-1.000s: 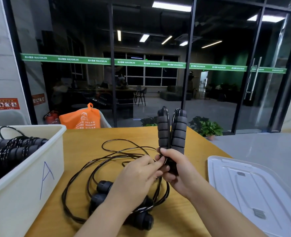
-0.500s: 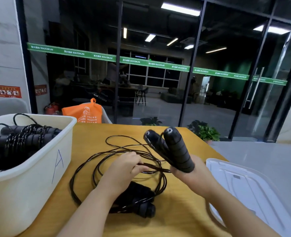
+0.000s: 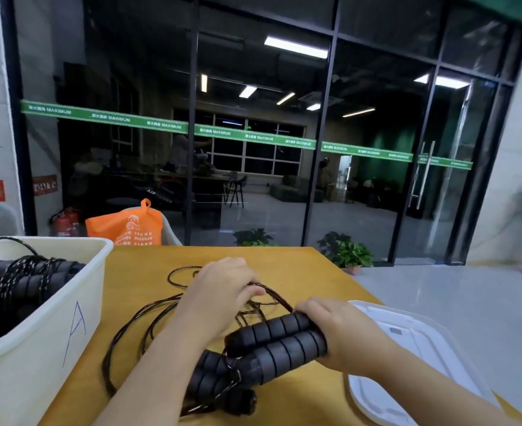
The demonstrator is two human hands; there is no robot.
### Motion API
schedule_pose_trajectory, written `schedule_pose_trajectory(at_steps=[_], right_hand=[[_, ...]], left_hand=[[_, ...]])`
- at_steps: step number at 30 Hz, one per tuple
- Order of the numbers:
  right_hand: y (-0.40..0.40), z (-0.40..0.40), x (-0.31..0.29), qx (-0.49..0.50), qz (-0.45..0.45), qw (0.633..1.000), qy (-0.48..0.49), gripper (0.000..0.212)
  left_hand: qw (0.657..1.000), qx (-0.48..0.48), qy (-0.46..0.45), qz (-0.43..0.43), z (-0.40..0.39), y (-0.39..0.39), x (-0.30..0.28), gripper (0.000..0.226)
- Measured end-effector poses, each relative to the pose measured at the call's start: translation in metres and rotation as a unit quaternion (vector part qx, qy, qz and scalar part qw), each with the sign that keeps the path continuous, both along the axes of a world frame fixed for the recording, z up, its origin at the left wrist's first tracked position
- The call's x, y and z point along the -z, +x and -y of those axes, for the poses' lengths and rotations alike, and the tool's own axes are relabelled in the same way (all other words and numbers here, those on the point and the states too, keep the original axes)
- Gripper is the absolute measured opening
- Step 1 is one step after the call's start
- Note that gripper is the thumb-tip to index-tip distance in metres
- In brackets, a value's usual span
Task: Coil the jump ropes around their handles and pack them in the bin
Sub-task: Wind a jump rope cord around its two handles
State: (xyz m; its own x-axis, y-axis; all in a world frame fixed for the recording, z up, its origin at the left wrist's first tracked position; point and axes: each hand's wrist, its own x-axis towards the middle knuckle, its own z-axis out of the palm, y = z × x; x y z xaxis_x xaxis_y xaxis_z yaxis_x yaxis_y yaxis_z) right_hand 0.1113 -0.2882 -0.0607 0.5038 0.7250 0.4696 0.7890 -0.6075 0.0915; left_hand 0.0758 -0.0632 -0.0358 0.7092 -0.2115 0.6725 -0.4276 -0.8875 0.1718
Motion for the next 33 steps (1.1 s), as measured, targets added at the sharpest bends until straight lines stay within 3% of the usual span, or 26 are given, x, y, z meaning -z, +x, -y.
schedule_pose_trajectory(at_steps=[5,9,15,17,19,21,23,27,33], right_hand=[[0.001,-0.022,0.010,0.040,0.005,0.998,0.047,0.046],[-0.001,-0.043,0.025,0.109,-0.081,0.984,0.115,0.050],[0.003,-0.047,0.032,0.185,-0.091,0.969,0.133,0.035],[0.003,-0.044,0.031,0.198,-0.083,0.965,0.147,0.034],[0.004,-0.042,0.033,0.206,-0.077,0.962,0.164,0.041],[0.003,-0.038,0.034,0.214,-0.070,0.958,0.180,0.048],[0.003,-0.035,0.033,0.218,-0.077,0.955,0.189,0.049],[0.003,-0.032,0.034,0.227,-0.102,0.949,0.193,0.048],[-0.001,-0.039,0.036,0.195,-0.178,0.950,0.166,0.034]], left_hand=[[0.995,-0.073,-0.065,0.007,0.026,-0.010,-0.021,0.023],[0.996,-0.088,-0.018,0.015,0.040,-0.023,-0.023,0.026],[0.987,-0.119,0.103,-0.026,0.047,-0.040,-0.002,0.016],[0.994,-0.078,0.066,-0.037,0.050,-0.045,0.007,0.027],[0.994,-0.067,0.040,-0.081,0.056,-0.049,0.011,0.023],[0.990,-0.093,-0.063,-0.084,0.061,-0.043,0.023,0.016],[0.986,-0.092,-0.104,-0.089,0.061,-0.037,0.035,0.023],[0.959,-0.031,-0.197,-0.200,0.065,-0.033,0.037,0.033],[0.980,-0.027,-0.041,-0.194,0.083,-0.040,0.045,0.031]])
